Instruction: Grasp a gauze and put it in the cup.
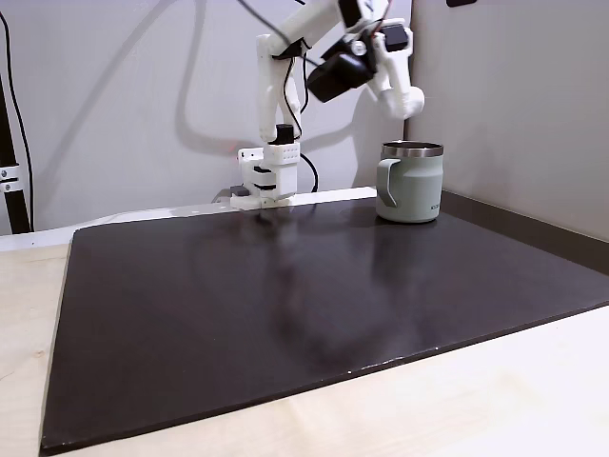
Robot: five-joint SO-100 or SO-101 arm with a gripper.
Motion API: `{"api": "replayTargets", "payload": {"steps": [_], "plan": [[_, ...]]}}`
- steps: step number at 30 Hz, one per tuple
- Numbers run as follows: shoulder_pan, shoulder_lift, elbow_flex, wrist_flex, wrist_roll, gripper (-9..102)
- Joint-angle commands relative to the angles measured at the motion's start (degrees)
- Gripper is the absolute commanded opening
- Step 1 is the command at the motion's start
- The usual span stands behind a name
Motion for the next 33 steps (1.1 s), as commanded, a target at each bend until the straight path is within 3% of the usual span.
{"api": "replayTargets", "payload": {"steps": [1,9,33], "plan": [[-6.9,3.3,-3.6,3.2,-0.9,0],[-17.3,3.2,-1.8,6.9,-1.5,0],[-18.2,-5.4,5.5,2.7,0.7,0]]}}
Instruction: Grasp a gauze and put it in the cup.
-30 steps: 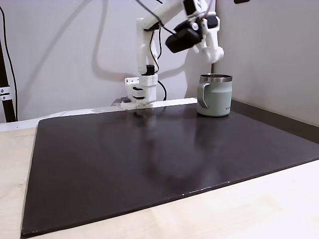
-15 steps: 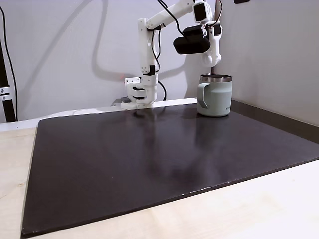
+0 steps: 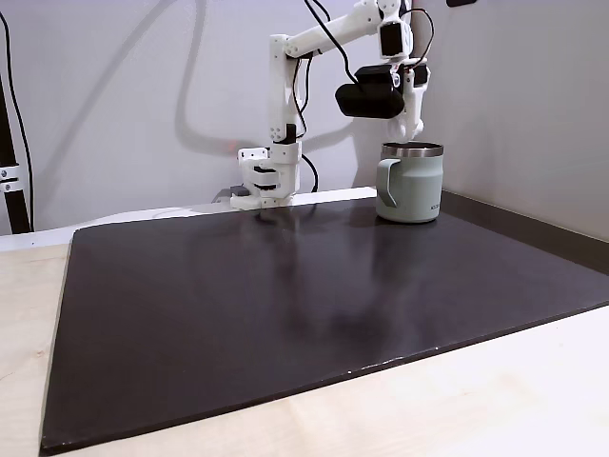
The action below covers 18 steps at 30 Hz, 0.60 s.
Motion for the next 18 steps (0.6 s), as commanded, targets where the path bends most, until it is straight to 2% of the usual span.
{"api": "replayTargets", "payload": {"steps": [1,10,18], "plan": [[-1.4,-0.2,-0.3,-1.3,0.7,0],[-3.6,-1.3,-0.4,-2.1,1.3,0],[-3.3,-0.6,-0.2,-1.9,1.8,25]]}}
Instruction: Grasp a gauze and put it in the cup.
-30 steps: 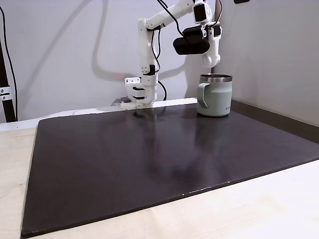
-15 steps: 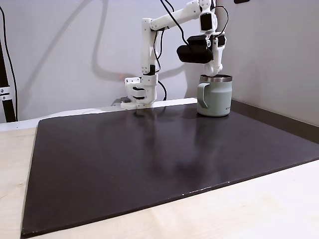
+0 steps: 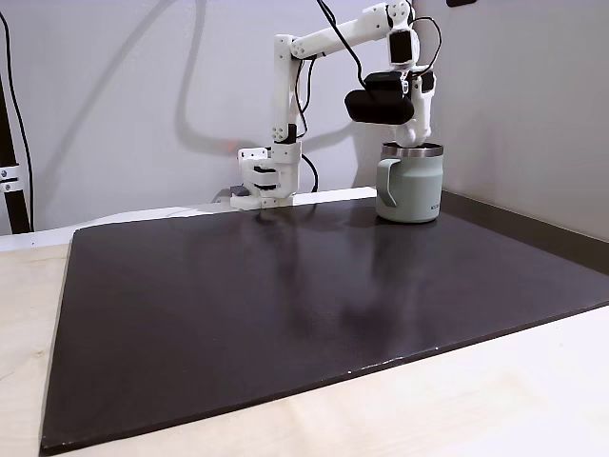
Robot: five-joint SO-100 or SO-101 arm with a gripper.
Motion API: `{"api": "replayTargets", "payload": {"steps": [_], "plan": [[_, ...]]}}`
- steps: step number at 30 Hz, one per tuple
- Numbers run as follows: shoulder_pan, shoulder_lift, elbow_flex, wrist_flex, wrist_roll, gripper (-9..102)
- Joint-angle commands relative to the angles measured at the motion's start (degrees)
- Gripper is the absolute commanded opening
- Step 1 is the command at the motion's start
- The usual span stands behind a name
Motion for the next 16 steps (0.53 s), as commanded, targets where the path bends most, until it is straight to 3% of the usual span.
{"api": "replayTargets", "payload": {"steps": [1,16], "plan": [[0.4,1.2,-0.1,-0.4,-0.1,25],[0.8,2.4,0.2,-0.6,-1.1,26]]}}
